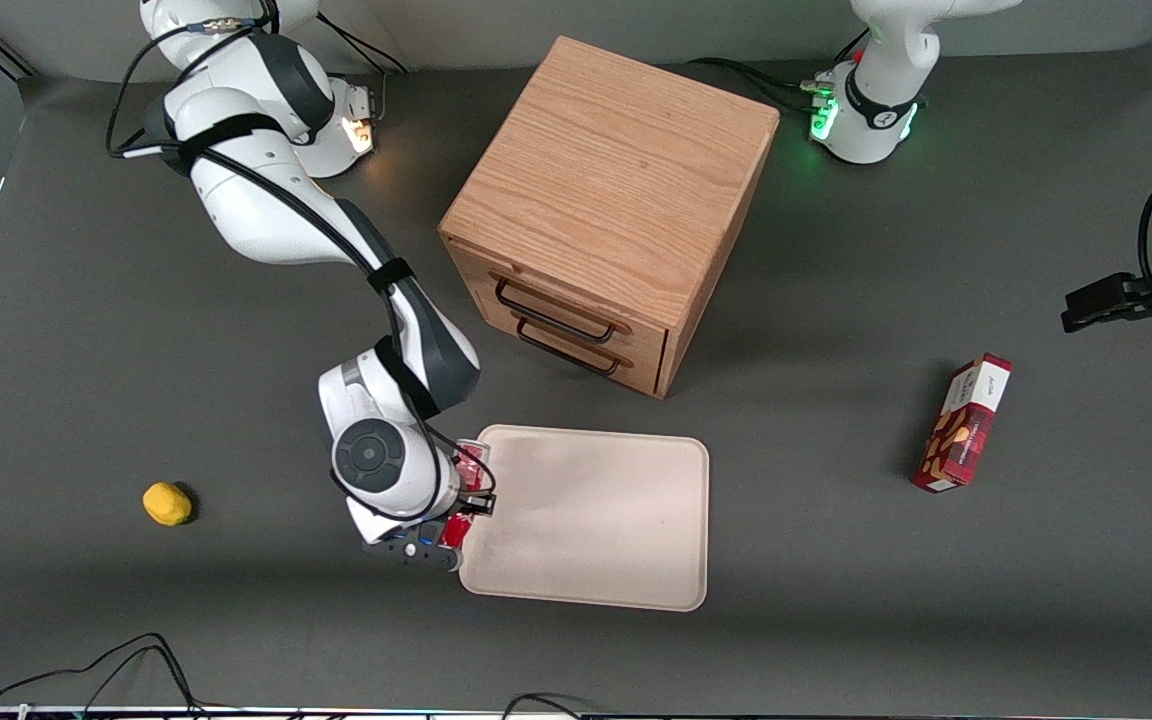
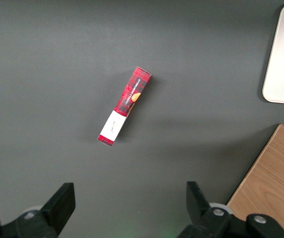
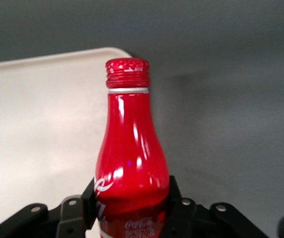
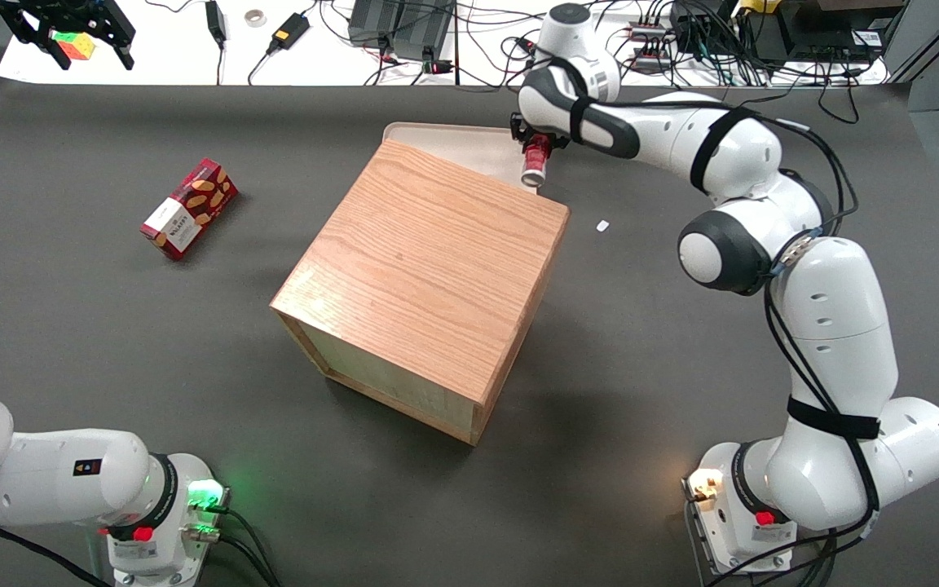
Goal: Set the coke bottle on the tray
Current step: 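Carry the held bottle over the cream tray with the right gripper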
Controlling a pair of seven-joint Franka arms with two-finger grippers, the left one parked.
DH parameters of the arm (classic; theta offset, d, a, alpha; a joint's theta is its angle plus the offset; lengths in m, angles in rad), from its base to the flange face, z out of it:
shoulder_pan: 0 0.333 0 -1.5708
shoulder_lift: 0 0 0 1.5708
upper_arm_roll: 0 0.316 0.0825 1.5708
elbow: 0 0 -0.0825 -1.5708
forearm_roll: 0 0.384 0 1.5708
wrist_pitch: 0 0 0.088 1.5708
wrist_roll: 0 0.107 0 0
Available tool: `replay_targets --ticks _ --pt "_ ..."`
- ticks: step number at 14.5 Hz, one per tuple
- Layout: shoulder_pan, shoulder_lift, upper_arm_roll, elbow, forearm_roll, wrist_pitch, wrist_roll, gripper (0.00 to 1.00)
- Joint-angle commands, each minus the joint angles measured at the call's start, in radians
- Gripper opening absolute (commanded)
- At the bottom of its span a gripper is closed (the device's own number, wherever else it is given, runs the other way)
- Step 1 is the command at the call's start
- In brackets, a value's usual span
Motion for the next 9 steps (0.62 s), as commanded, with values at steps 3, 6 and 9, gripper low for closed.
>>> replay_targets --ticks 3,6,9 --pt "0.049 0.057 -0.032 0.057 -0.003 0.045 -0.018 0.00" --pt "0.069 0.074 -0.052 0.055 -0.003 0.063 -0.021 0.00" --pt "0.076 0.079 -0.054 0.054 -0.004 0.063 -0.019 0.00"
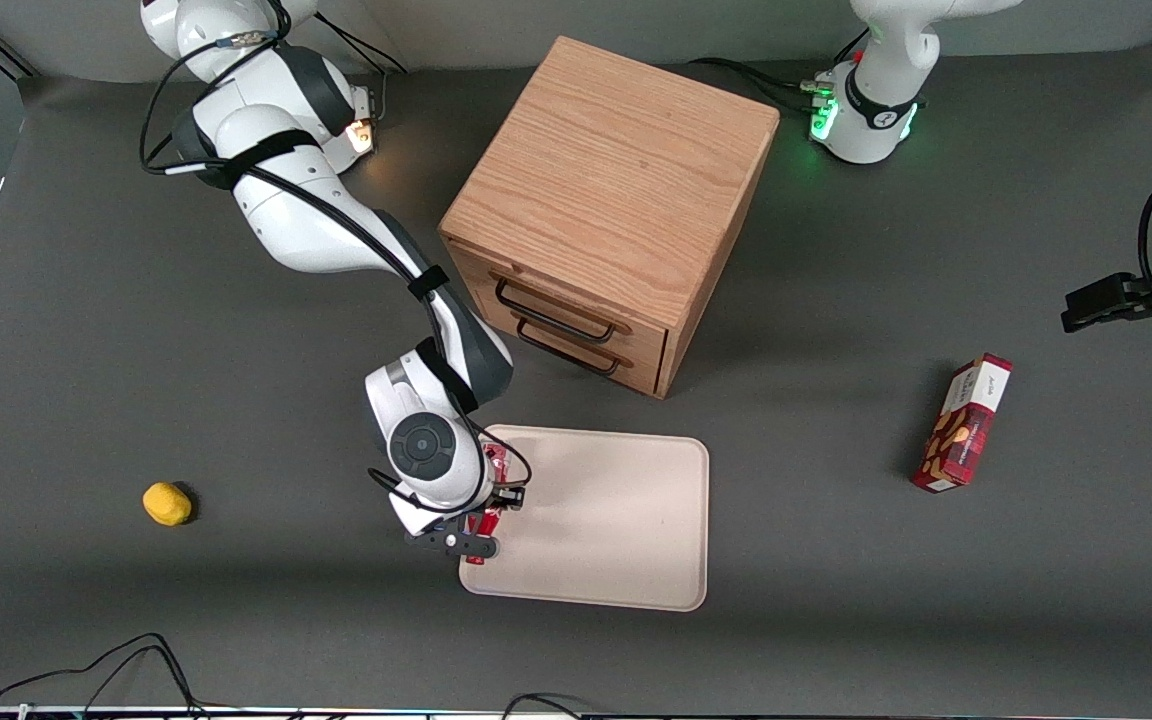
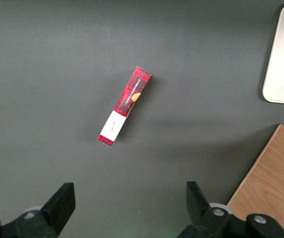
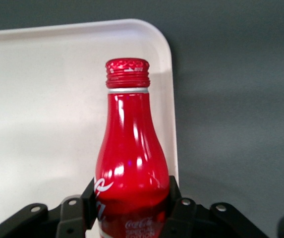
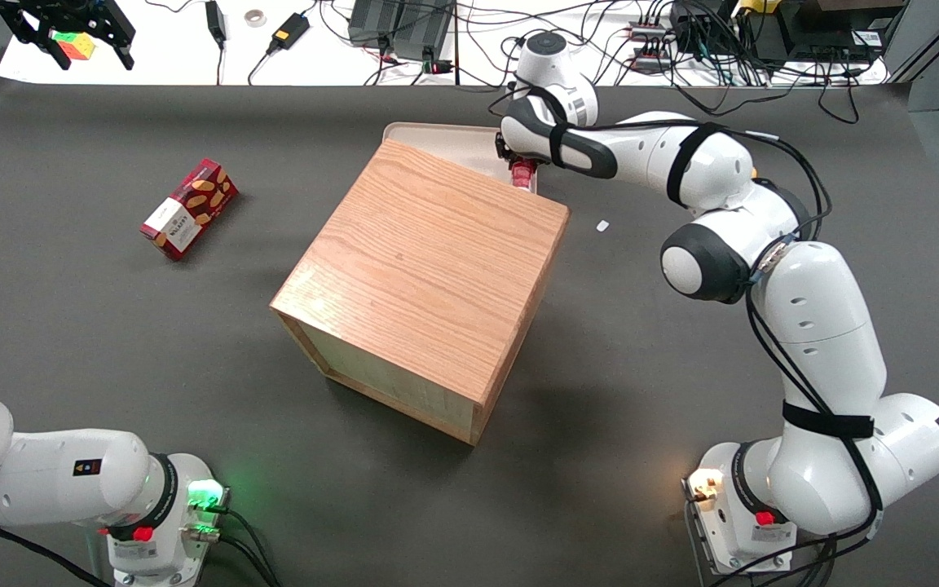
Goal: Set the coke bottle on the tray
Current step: 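Carry the held bottle over the cream tray with the right gripper, then lower the bottle onto the tray and open the right gripper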
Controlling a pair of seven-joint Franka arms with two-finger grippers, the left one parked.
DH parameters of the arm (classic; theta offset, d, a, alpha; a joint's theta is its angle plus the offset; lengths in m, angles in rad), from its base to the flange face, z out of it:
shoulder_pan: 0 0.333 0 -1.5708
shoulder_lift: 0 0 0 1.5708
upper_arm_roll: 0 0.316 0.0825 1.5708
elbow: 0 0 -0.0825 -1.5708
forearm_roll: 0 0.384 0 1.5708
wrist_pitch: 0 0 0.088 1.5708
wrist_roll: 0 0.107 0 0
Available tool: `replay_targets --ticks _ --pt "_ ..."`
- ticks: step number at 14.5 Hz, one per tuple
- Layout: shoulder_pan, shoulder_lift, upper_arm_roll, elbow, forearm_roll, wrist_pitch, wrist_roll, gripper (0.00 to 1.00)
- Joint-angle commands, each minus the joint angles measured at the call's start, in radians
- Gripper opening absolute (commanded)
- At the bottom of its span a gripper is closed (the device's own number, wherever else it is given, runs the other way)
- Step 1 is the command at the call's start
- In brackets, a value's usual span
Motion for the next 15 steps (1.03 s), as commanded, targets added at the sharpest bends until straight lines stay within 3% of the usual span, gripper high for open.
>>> replay_targets --ticks 1,2,3,7,8,9,15 --pt "0.020 0.021 -0.021 0.050 -0.005 -0.005 -0.018 0.00" --pt "0.020 0.029 -0.021 0.050 -0.005 -0.005 -0.016 0.07" --pt "0.022 0.031 -0.021 0.050 -0.005 -0.005 -0.015 0.24" --pt "0.023 0.034 -0.021 0.050 -0.005 -0.005 -0.012 0.36" --pt "0.023 0.034 -0.021 0.050 -0.005 -0.005 -0.012 0.51" --pt "0.025 0.034 -0.024 0.048 -0.011 -0.005 -0.010 1.00" --pt "0.039 0.029 -0.033 0.036 -0.031 -0.005 -0.007 1.00"
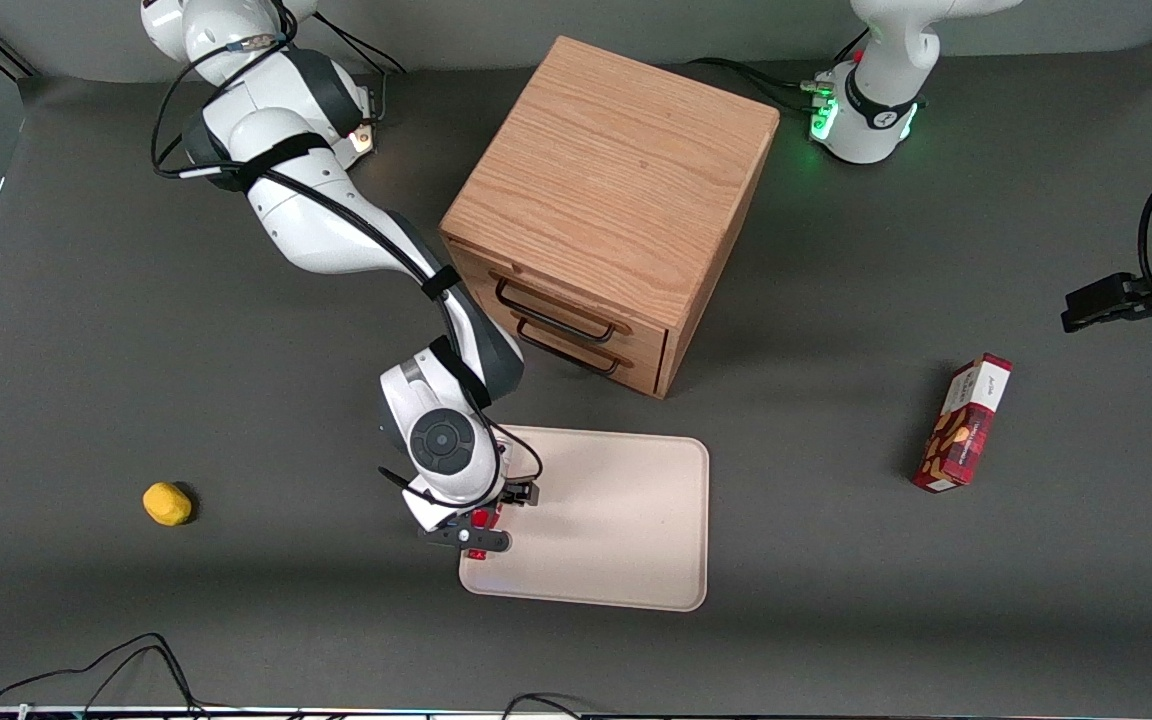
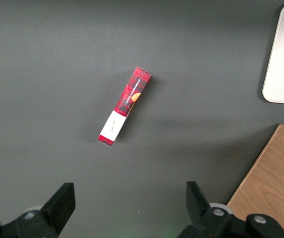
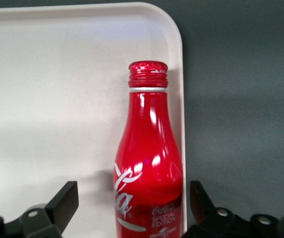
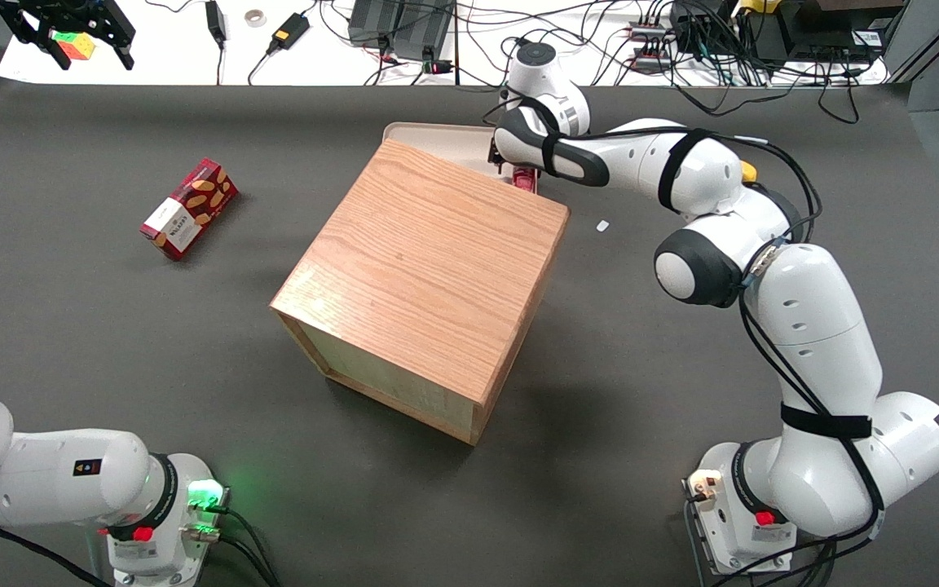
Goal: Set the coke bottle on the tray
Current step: 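Lower the bottle onto the tray and open the right gripper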
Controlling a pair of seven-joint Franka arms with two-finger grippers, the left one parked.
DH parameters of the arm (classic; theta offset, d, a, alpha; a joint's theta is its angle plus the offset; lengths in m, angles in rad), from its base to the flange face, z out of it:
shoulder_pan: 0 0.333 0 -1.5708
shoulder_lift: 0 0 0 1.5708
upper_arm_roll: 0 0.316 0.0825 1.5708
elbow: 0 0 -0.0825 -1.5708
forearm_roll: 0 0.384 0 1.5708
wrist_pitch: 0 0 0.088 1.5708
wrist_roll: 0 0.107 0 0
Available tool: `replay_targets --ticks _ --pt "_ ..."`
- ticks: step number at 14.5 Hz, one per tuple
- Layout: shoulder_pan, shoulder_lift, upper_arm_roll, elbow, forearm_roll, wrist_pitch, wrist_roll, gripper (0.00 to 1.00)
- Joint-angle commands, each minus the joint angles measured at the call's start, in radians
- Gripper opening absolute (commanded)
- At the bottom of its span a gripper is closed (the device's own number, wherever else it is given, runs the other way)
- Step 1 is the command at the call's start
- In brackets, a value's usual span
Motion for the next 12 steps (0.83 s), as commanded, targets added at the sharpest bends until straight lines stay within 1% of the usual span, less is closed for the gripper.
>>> replay_targets --ticks 1,9,11,12 --pt "0.016 0.012 -0.019 0.031 -0.014 -0.006 -0.006 1.00" --pt "0.014 0.005 -0.019 0.029 -0.013 -0.007 -0.004 1.00" --pt "0.010 -0.018 -0.017 0.028 -0.011 -0.019 -0.004 1.00" --pt "0.004 -0.043 -0.017 0.012 -0.010 -0.062 -0.006 1.00"
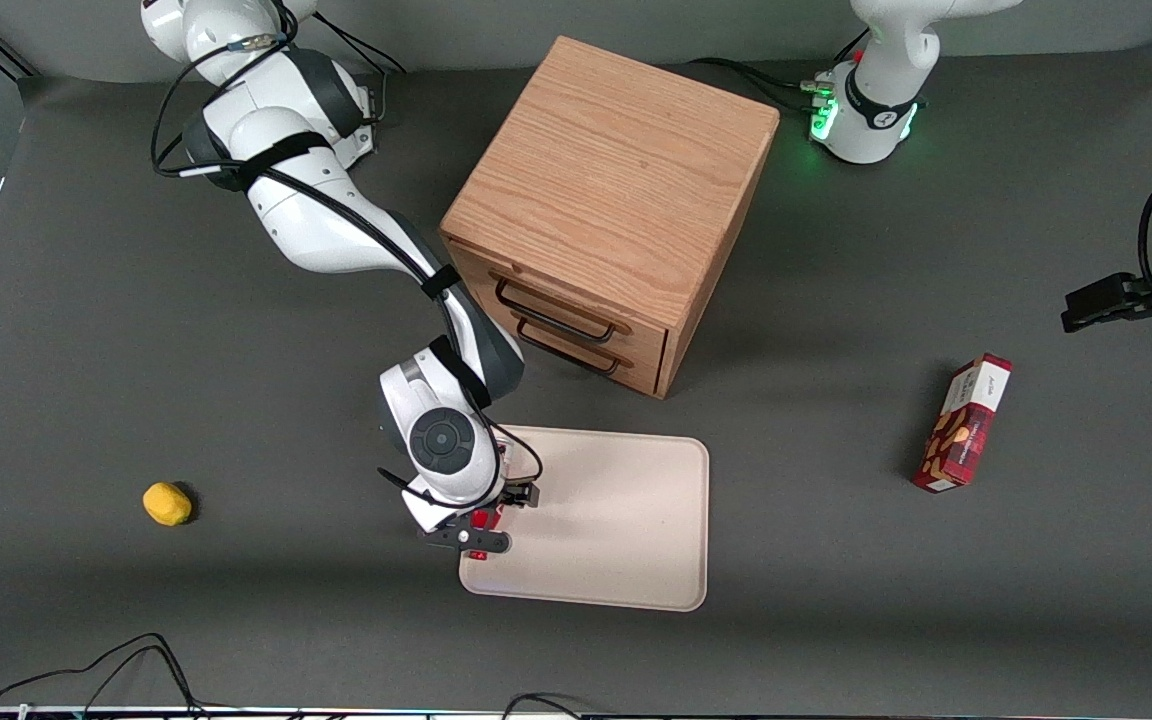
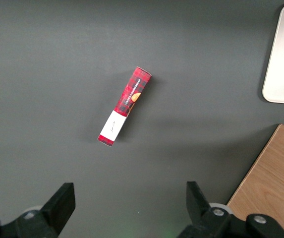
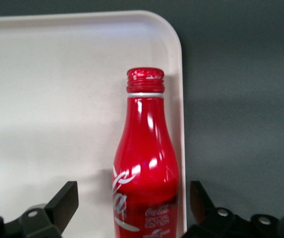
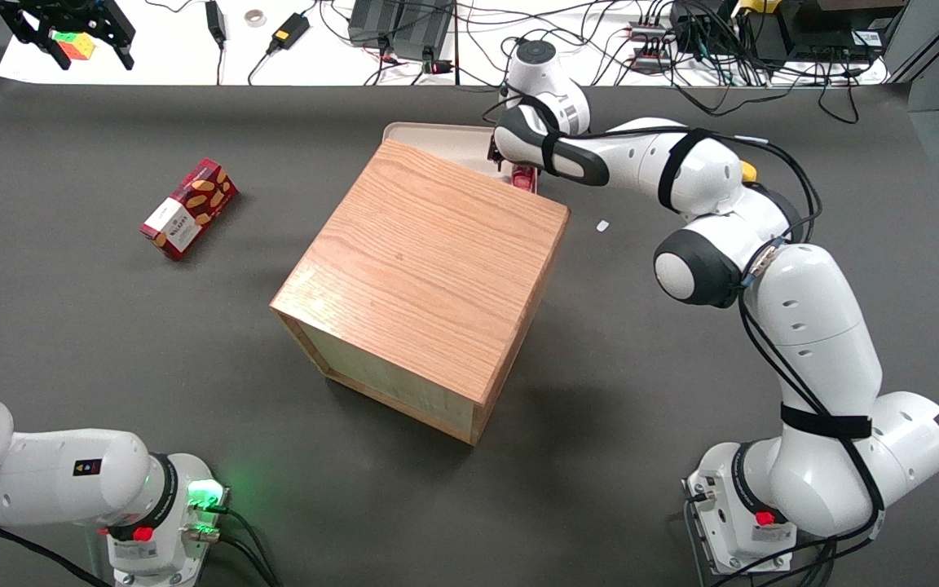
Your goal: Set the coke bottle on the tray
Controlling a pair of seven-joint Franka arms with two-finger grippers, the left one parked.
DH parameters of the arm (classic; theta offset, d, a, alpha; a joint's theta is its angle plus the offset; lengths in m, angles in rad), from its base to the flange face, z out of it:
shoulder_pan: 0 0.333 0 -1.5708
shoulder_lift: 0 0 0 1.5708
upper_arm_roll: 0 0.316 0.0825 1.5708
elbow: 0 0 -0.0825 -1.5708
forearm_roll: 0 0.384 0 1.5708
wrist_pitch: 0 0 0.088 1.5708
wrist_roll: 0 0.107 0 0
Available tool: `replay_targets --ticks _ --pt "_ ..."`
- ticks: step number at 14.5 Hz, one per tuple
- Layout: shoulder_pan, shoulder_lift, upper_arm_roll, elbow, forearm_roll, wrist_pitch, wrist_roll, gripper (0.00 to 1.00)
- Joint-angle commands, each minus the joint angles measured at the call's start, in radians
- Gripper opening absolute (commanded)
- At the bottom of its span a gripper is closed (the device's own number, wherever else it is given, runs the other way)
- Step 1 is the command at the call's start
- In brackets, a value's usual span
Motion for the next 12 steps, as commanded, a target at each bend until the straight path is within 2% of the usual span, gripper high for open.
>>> replay_targets --ticks 1,7,10,12 --pt "-0.002 -0.074 -0.010 -0.030 -0.008 -0.115 -0.007 1.00" --pt "-0.084 -0.399 0.033 -0.375 0.003 -0.157 -0.022 1.00" --pt "-0.228 -0.621 0.131 -0.557 0.003 -0.237 -0.140 1.00" --pt "-0.386 -0.721 0.233 -0.578 0.003 -0.374 -0.240 1.00"
